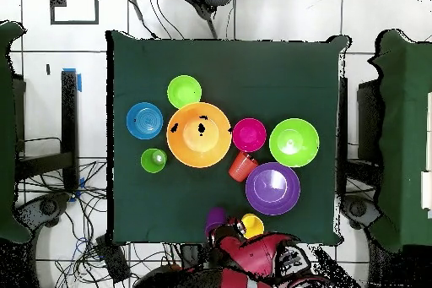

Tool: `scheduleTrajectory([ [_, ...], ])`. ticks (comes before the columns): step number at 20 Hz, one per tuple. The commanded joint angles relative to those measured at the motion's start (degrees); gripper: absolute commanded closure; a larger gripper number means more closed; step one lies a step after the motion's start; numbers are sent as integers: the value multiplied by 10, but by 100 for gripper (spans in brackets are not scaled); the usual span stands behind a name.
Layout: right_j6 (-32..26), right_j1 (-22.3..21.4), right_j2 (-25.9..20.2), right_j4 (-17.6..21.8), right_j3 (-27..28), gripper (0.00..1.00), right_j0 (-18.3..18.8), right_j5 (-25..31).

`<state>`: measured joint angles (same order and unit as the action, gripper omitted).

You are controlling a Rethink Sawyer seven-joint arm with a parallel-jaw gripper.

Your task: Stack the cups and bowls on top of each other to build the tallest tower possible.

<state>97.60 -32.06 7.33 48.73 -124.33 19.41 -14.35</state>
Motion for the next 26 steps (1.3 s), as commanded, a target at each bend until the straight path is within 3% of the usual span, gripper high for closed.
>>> scheduleTrajectory([
  [1,42,19,-36,14,59,100,5,32],
  [16,10,27,-16,24,71,100,-9,99],
  [26,21,37,11,25,78,100,-31,82],
])
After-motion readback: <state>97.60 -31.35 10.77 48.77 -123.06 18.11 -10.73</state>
